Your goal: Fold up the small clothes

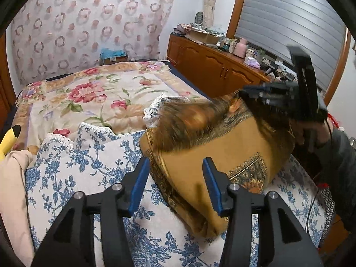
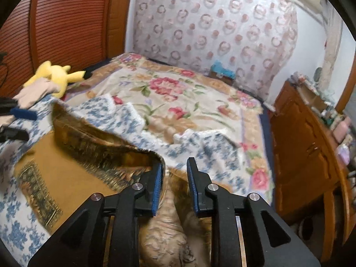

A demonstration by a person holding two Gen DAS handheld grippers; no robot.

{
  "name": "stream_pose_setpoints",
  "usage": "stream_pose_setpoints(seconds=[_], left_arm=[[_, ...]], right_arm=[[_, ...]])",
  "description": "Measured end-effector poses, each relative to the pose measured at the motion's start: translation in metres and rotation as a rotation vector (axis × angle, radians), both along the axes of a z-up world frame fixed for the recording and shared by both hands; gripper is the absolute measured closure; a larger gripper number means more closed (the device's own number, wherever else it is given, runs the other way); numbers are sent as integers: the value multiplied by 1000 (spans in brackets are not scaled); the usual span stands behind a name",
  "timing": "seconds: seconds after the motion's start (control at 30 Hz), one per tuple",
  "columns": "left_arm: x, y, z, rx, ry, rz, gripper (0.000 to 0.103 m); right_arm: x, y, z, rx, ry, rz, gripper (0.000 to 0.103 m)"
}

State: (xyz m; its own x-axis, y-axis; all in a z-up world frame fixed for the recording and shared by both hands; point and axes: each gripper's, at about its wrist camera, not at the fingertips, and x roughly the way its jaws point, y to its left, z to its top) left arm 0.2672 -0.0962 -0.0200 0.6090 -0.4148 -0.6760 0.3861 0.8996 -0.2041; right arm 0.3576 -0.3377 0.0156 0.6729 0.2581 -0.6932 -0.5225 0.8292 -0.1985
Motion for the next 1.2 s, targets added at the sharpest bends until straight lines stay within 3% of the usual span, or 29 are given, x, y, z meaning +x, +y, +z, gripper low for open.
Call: stream_pose_setpoints(seconds=[0.03,0.1,0.17,0.4,0.73,1.13,1.2], left_arm=[[1,-1,-2,6,5,0,55],[5,-4,-6,20,14,-3,55],[11,-7,-10,42,20,-3,55],[35,-10,-25,84,48,10,55],[62,-11,-43,84,105,36,55],[69,-13,-52,89,112,40,54],[70,-14,-52,93,106,41,54]], right_arm=[[3,-1,4,-13,-21,-19,78],[6,-6,13,-30,-74,-80,62],[7,-16,22,14,-75,-100,53],[-21,-43,20,80,-28,-134,35],[-27,-72,-33,100,138,-239,33],[-13,-86,-59,253,284,-237,29],[-14,-84,-58,254,279,-222,34]])
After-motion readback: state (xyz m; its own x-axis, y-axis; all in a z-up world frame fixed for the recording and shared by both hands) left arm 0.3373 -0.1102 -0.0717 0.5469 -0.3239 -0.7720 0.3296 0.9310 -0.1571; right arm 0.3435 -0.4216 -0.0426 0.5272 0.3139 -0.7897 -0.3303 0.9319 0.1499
